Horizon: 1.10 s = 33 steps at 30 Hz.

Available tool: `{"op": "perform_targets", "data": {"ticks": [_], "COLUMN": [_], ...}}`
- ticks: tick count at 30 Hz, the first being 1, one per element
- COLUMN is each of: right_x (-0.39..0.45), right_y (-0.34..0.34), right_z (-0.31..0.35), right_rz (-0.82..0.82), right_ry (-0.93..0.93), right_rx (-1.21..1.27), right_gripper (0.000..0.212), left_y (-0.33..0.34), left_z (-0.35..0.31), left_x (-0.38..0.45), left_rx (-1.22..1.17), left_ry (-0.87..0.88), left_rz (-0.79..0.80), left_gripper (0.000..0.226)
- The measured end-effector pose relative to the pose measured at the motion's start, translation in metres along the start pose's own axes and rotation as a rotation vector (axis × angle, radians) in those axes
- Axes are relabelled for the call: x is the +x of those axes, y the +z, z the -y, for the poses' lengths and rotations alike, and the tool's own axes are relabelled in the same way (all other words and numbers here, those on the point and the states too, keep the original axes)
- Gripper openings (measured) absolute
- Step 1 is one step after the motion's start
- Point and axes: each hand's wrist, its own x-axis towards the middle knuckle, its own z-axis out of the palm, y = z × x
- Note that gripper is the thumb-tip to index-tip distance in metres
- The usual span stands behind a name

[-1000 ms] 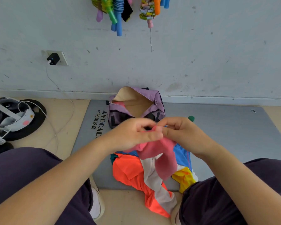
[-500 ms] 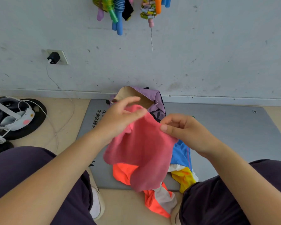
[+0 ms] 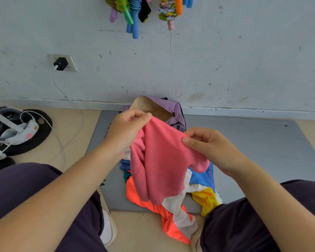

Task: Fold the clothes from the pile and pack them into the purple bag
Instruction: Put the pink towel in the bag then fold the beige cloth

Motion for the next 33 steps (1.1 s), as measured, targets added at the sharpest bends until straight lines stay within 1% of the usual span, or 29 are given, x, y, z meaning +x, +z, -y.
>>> {"op": "perform_targets", "data": {"ticks": [1,2,4,5,6,7,8,9,12,14,17,19,22,23,25,27,31,33], "right_x": [-0.001,-0.002,-0.003,-0.004,-0.004,-0.003,-0.004,-0.003,-0.002,-0.003,-0.003,-0.003,-0.003,-0.004,-0.006,-0.007,-0.009,-0.01], "right_y": [0.001,0.002,0.006,0.007,0.007,0.006,0.004,0.002,-0.004,-0.006,-0.008,-0.008,-0.006,-0.006,-0.004,-0.001,0.004,0.005], "right_z": [0.001,0.001,0.001,0.002,0.003,0.004,0.005,0.007,0.008,0.009,0.009,0.008,0.009,0.009,0.01,0.012,0.013,0.012], "right_rz": [0.019,0.042,0.084,0.097,0.107,0.11,0.107,0.091,0.008,-0.042,-0.1,-0.137,-0.177,-0.168,-0.089,0.0,0.124,0.15], "right_ry": [-0.005,-0.008,-0.016,-0.022,-0.026,-0.025,-0.022,-0.021,-0.029,-0.042,-0.053,-0.053,-0.038,-0.037,-0.045,-0.06,-0.068,-0.074], "right_rx": [0.008,0.017,0.032,0.035,0.044,0.062,0.082,0.092,0.045,0.029,0.019,0.001,0.027,0.049,0.1,0.12,0.107,0.099], "right_gripper": [0.01,0.013,0.02,0.022,0.024,0.025,0.025,0.024,0.023,0.02,0.01,0.013,0.005,0.009,0.018,0.017,0.025,0.027], "left_y": [0.001,0.003,0.01,0.013,0.017,0.02,0.02,0.019,0.012,0.006,0.003,0.003,0.004,0.003,0.004,0.005,0.007,0.007], "left_z": [-0.002,-0.004,-0.007,-0.008,-0.008,-0.007,-0.006,-0.005,-0.003,-0.001,0.001,0.002,0.003,0.004,0.003,0.001,-0.001,-0.002], "left_x": [-0.002,-0.006,-0.017,-0.023,-0.027,-0.029,-0.029,-0.028,-0.019,-0.01,-0.004,-0.003,-0.004,-0.004,-0.005,-0.006,-0.008,-0.01], "left_rx": [0.008,0.03,0.086,0.121,0.167,0.218,0.249,0.255,0.187,0.13,0.061,0.02,-0.113,-0.146,-0.189,-0.223,-0.244,-0.232], "left_ry": [0.002,0.016,0.033,0.035,0.046,0.06,0.07,0.073,0.051,0.005,-0.068,-0.126,-0.172,-0.171,-0.157,-0.159,-0.163,-0.159], "left_rz": [0.049,0.132,0.366,0.482,0.567,0.6,0.585,0.542,0.365,0.249,0.186,0.188,0.241,0.249,0.252,0.265,0.296,0.322], "left_gripper": [0.01,0.015,0.034,0.037,0.033,0.024,0.021,0.026,0.039,0.044,0.037,0.027,0.036,0.035,0.023,0.009,0.005,0.004]}}
